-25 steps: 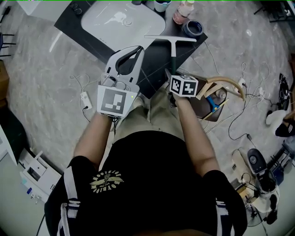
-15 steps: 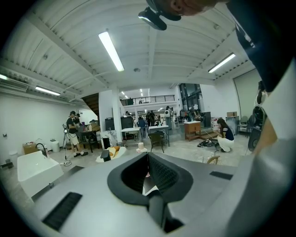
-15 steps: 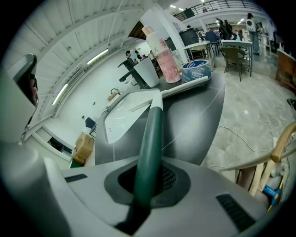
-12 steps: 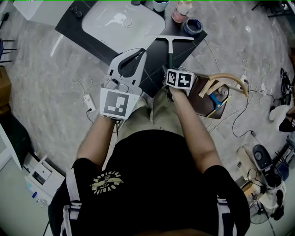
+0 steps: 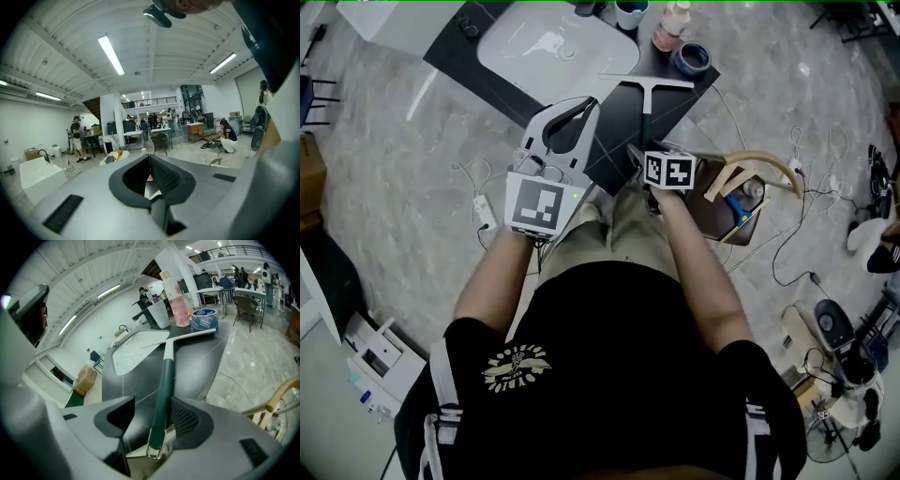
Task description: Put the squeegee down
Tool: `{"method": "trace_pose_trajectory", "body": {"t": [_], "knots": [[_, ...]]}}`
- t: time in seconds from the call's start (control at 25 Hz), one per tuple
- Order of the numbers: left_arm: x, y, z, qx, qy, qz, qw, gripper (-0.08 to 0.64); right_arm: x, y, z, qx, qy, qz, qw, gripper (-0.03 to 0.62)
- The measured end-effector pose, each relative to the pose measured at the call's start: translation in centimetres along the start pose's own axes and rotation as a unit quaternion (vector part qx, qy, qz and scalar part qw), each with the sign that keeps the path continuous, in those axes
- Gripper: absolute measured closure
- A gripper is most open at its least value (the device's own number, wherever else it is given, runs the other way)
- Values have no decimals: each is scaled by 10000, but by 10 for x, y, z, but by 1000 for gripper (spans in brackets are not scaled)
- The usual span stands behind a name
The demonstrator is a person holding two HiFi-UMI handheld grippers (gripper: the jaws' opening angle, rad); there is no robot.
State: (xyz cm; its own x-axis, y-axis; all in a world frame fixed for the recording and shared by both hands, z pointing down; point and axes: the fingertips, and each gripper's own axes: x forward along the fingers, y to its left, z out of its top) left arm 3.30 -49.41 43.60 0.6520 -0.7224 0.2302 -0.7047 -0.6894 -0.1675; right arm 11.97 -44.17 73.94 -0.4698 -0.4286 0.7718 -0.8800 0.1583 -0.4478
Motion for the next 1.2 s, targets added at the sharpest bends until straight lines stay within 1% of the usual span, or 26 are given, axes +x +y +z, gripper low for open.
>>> {"method": "trace_pose_trajectory", "body": {"t": [0.08,0.2,0.32,0.36,0.4,0.48,0.56,0.68,0.76,0.96,1.04,1.2], "knots": [[-2,-1,1,-33,52,29,10000,537,-10,-3,0,-175,-99,-93,9998,357],[-10,-7,16,0,-22,63,10000,537,-37,-2,7,-560,-321,-262,9976,357],[-14,-9,25,39,-96,78,9999,537,-66,7,29,-1050,-848,-399,9900,357],[-14,-9,27,45,-113,78,9999,536,-76,13,40,-1228,-1102,-397,9855,359],[-14,-9,28,47,-127,78,9999,537,-88,19,52,-1418,-1371,-392,9796,386],[-13,-9,31,49,-160,86,9998,537,-111,32,75,-1810,-1895,-410,9642,469],[-12,-9,35,74,-203,88,9997,537,-133,47,96,-2158,-2342,-378,9472,524],[-11,-9,43,123,-266,85,9995,537,-164,72,120,-2530,-2841,-191,9246,552],[-13,-8,52,146,-316,93,9994,537,-185,86,132,-2655,-3090,-95,9132,562],[-20,-3,66,193,-430,148,9988,537,-226,112,156,-2882,-3523,77,8904,565],[-26,0,74,200,-470,201,9985,537,-242,121,164,-2946,-3597,74,8853,565],[-34,4,79,205,-577,253,9978,537,-260,129,168,-3003,-3671,0,8804,565]]}}
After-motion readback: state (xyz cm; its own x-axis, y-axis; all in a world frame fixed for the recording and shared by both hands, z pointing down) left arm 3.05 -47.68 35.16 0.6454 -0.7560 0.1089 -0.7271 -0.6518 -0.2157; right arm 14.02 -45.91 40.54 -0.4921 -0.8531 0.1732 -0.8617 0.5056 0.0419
